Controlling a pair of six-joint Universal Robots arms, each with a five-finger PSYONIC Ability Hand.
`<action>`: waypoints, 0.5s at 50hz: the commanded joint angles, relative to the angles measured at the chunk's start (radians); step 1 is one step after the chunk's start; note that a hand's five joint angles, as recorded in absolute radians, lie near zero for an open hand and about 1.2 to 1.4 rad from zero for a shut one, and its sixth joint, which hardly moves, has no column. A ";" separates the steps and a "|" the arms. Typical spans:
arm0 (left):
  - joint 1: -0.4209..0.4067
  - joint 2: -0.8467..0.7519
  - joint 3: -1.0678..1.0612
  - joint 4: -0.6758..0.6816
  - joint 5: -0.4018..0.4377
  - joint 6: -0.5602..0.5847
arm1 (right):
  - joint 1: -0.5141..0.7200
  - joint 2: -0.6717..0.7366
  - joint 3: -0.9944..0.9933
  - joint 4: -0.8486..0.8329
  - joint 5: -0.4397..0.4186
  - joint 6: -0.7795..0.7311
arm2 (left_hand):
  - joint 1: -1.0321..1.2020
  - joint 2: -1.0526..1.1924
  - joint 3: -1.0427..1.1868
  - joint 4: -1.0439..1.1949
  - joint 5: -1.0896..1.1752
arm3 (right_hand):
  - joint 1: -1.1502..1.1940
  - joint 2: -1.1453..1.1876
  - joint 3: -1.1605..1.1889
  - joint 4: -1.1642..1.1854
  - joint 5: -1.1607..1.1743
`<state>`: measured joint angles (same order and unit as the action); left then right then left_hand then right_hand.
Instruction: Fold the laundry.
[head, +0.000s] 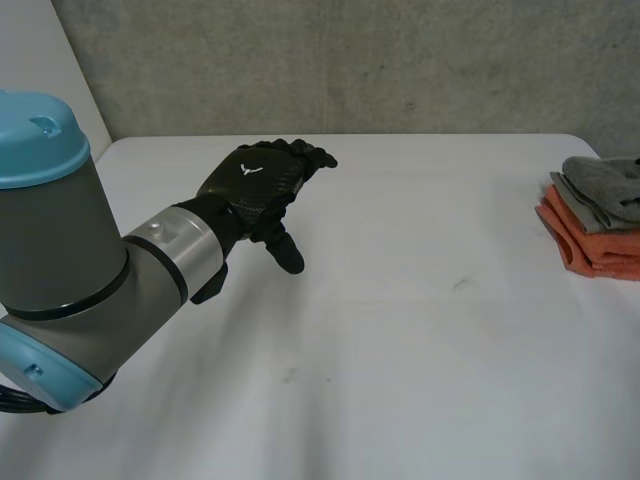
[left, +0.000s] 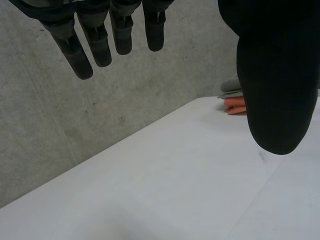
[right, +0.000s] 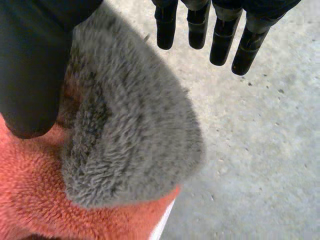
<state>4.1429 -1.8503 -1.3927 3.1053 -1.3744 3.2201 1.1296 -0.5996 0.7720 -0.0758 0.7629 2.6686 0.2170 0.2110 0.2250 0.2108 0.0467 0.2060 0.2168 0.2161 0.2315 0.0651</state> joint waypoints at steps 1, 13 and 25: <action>0.002 0.003 0.001 -0.001 0.000 0.000 | -0.054 -0.130 0.013 0.206 0.006 -0.010 | -0.030 -0.024 -0.038 -0.024 -0.034 | -0.031 -0.042 -0.042 -0.057 -0.065; 0.011 0.016 0.001 -0.001 -0.003 0.000 | -0.122 -0.302 0.032 0.544 0.333 -0.077 | -0.030 -0.024 -0.038 -0.024 -0.034 | -0.031 -0.042 -0.042 -0.057 -0.065; 0.051 0.062 0.004 0.001 -0.028 -0.009 | 0.022 -0.388 -0.016 0.327 0.674 -0.103 | -0.036 -0.030 -0.044 -0.030 -0.040 | -0.031 -0.042 -0.042 -0.057 -0.065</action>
<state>4.1692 -1.8192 -1.3887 3.1054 -1.3813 3.2191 1.0328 -0.9340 0.7437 0.3735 1.4042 2.4415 0.2170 0.2110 0.2250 0.2108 0.0467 0.2060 0.2167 0.2160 0.2315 0.0646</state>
